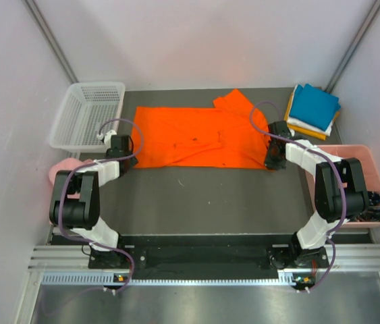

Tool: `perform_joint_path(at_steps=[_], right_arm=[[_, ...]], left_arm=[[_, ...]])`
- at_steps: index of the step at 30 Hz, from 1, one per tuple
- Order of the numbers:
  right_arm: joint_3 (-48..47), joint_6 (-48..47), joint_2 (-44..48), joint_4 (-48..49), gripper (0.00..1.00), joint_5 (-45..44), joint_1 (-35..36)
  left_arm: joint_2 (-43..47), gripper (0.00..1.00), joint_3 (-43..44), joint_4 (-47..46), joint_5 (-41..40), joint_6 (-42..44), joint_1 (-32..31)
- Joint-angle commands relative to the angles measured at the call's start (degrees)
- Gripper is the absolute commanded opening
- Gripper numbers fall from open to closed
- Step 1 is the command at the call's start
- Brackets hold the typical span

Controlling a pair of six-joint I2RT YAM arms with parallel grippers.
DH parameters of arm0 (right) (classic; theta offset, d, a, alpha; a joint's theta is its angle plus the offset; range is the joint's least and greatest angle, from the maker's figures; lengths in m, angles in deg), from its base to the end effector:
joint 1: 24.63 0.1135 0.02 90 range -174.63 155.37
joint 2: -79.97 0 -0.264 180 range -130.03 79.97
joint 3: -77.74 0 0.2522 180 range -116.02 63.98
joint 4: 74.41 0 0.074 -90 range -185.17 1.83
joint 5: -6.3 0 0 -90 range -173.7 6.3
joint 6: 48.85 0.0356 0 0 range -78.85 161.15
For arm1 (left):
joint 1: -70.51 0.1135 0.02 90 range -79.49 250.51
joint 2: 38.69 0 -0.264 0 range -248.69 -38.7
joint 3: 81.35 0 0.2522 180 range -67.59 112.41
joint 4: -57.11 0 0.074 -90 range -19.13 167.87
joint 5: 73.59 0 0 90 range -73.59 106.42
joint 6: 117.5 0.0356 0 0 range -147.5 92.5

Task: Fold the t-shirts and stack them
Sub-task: Fold the flattened tshirt in 1/3 of the way

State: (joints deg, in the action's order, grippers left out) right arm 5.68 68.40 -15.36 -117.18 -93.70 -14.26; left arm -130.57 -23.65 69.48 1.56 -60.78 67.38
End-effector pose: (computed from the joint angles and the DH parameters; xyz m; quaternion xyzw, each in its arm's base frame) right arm 0.3164 0.0516 0.1771 0.1609 0.9613 -0.0140 0.2232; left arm 0.3119 -0.0079 0.1570 -0.2858 0.8770 -0.0006 0.3862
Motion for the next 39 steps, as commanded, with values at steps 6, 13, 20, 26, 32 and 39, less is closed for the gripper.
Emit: perform_joint_path(at_steps=[6,13,20,26,32,39], right_arm=[[-2.8,0.0,0.4,-0.2,0.0,-0.4,-0.3],[-3.0,0.4,0.4,-0.5,0.0,-1.4,-0.3],[-4.3,1.9,-0.5,-2.6,0.0,-4.1,-0.9],[-4.2,2.6,-0.3,-3.5,0.0,-4.6,-2.7],[-4.0,3.1,-0.5,-3.9,0.0,-5.6,-3.1],[-3.9,3.6,-0.4,-4.6,0.0,-5.9,-4.0]], left_arm=[[-0.8,0.17,1.8,-2.5,2.2,-0.9,1.1],[-0.1,0.0,1.9,-1.9,1.8,-0.8,1.4],[1.3,0.0,2.0,-0.3,-1.5,0.1,2.1],[1.6,0.0,2.2,0.0,-1.3,-0.1,2.7],[1.3,0.0,2.2,0.2,-1.2,0.0,4.3],[1.6,0.0,2.2,0.2,-1.4,0.1,4.4]])
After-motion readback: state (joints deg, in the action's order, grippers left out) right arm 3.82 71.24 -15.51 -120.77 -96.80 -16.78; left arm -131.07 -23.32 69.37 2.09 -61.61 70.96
